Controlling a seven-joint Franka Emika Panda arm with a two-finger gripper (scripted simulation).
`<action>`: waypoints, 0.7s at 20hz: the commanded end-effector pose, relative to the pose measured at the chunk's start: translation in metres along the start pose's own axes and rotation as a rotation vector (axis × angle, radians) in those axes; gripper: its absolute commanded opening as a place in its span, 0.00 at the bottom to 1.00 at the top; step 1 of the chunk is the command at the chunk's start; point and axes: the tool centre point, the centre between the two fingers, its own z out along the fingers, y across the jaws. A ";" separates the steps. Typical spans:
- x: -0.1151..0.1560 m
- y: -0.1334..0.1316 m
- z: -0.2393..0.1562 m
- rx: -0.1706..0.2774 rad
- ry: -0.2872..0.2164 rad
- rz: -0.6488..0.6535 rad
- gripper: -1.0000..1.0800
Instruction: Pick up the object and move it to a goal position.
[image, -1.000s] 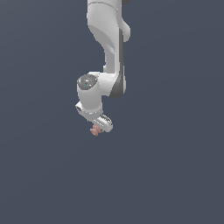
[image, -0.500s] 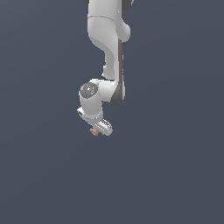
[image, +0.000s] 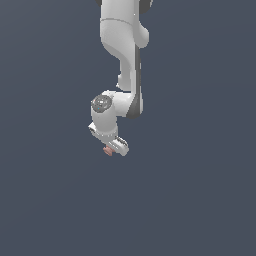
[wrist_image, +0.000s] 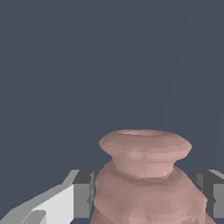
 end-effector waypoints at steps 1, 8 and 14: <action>0.000 0.000 0.001 -0.001 -0.001 0.000 0.00; -0.001 0.002 -0.008 0.000 0.000 0.000 0.00; -0.006 0.008 -0.033 0.001 0.000 0.000 0.00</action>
